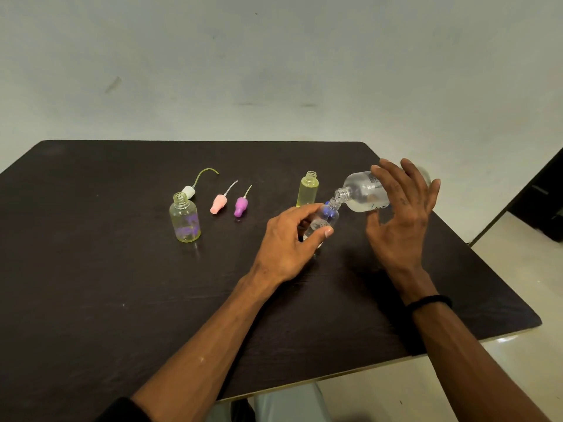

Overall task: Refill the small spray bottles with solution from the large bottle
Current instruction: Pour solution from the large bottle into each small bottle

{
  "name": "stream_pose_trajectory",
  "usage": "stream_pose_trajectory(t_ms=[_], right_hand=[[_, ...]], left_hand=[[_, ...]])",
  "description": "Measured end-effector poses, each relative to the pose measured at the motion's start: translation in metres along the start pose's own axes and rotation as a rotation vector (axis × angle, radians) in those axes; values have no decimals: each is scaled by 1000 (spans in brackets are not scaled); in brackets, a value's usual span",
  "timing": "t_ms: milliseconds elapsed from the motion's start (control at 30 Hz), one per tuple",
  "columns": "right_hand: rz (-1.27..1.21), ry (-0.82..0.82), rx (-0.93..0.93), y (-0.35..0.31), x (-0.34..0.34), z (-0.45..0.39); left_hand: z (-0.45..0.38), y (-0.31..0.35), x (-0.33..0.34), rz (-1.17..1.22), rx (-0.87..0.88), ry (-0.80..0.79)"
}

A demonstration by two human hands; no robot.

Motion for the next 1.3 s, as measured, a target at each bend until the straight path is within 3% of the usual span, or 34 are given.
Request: stream_pose_trajectory(t_ms=[1300], right_hand=[[6,11,-2,-1,-1,0]], left_hand=[[0,2,1,-15,6,-15]])
Point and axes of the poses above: each hand's wrist, its own z-axis away from the middle knuckle, its own x-axis out of the palm, y = z × x, the point moved 10 cm from there along -z, towards the middle knuckle, and after that the axes turned 4 degrees about x, right-handed, at the moved point
